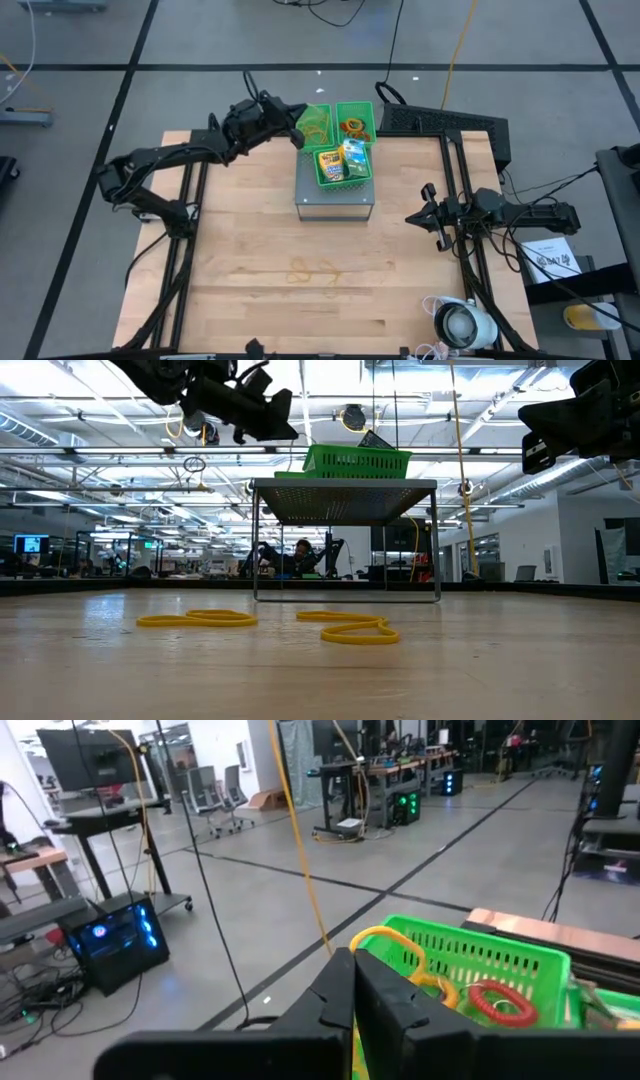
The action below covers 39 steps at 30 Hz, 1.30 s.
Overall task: Pick & Place Office Desk Supplies
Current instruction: Put the yellow rubber band into the left green bin on the shelf
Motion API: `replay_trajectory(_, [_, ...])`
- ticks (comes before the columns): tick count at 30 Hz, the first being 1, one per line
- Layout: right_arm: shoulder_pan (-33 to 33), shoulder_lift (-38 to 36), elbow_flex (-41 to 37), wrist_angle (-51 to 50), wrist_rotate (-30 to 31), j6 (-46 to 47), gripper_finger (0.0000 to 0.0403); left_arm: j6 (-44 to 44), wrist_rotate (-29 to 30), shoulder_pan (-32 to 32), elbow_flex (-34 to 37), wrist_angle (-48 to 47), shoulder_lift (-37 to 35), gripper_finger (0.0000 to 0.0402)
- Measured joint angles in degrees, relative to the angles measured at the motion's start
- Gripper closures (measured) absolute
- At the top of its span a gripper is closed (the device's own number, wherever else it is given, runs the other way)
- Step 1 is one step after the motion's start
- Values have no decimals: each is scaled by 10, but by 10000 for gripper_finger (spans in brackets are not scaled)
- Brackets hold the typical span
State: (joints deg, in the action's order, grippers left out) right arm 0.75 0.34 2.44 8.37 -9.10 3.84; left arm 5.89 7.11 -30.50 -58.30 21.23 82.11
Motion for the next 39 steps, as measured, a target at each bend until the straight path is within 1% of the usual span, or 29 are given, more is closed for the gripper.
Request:
replay_trajectory(7, [0,0,0,0,0,0,403,-17,5,-3,0,3,34,396])
replay_trajectory(10, [0,0,0,0,0,0,403,-20,5,-2,0,2,41,392])
replay_trajectory(15, [0,0,0,0,0,0,403,-19,5,-2,0,-1,42,397])
replay_trajectory(20, [0,0,0,0,0,0,403,-19,5,-2,0,-1,42,375])
replay_trajectory(28, [0,0,0,0,0,0,403,-36,15,-2,0,-18,42,362])
replay_trajectory(31, [0,0,0,0,0,0,403,-37,15,-1,0,-30,42,335])
replay_trajectory(37, [0,0,0,0,0,0,403,-47,49,-1,0,-34,42,242])
replay_trajectory(39, [0,0,0,0,0,0,403,-47,50,-1,0,-34,42,214])
